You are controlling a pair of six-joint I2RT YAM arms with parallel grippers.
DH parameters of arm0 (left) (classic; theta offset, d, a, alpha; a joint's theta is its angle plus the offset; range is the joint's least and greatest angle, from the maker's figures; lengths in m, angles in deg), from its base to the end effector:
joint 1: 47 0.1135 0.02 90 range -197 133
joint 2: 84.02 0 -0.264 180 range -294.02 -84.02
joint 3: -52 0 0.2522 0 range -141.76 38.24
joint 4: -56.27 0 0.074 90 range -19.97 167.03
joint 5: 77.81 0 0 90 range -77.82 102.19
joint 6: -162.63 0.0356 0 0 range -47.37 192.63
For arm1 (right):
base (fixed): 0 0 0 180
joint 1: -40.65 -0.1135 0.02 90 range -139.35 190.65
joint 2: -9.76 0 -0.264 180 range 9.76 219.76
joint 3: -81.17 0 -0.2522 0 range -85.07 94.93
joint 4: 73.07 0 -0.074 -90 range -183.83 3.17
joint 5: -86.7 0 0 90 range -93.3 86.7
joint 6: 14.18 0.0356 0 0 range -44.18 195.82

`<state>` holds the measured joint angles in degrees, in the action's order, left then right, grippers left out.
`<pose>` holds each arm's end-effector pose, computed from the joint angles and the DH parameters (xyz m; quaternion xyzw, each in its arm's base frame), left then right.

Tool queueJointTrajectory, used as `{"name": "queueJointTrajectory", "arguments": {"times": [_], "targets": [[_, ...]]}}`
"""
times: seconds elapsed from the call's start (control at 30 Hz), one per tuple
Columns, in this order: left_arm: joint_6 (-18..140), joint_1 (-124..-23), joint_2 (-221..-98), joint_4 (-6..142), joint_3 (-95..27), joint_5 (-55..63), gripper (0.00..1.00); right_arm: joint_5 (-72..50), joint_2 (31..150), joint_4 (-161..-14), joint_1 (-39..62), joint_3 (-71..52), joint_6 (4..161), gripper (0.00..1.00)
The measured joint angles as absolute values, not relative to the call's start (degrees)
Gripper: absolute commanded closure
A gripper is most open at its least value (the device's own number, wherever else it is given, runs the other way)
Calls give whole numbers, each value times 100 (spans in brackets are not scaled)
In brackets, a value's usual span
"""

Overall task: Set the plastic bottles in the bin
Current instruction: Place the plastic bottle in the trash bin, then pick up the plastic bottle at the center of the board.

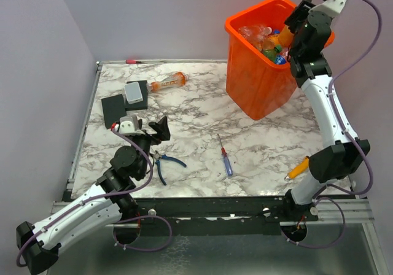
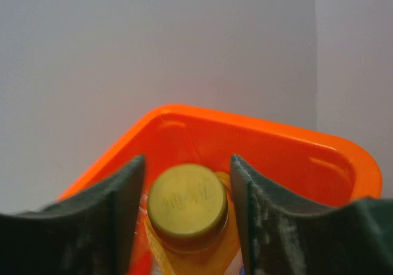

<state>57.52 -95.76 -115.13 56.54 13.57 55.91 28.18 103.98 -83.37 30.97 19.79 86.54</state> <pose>0.1128 -0.0914 0.2943 -0.0891 0.6691 -0.1585 0.7206 0.3682 0.0439 0.5064 0.2193 0.5899 -0.0298 0.7765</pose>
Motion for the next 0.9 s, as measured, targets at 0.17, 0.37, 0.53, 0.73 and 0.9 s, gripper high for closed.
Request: {"name": "queueJointTrajectory", "arguments": {"times": [0.17, 0.37, 0.53, 0.73, 0.9], "targets": [[5752, -9576, -11522, 5662, 1357, 5667, 1, 2366, 10575, -9028, 3097, 2259, 8986, 12], [5699, -9576, -11780, 5752, 1272, 5783, 1, 1708, 10286, -9380, 3089, 2667, 9393, 8], [5502, -9530, -12429, 6019, 747, 5919, 1, 705, 9250, -9238, 2940, 1900, 9670, 10], [4788, -8494, -14090, 6314, -780, 5226, 1, -1461, 7029, -8409, 2789, -443, 10094, 11], [3260, -7147, -15808, 6475, -1821, 4315, 1, -2759, 5851, -8064, 2759, -1979, 10416, 11]]}}
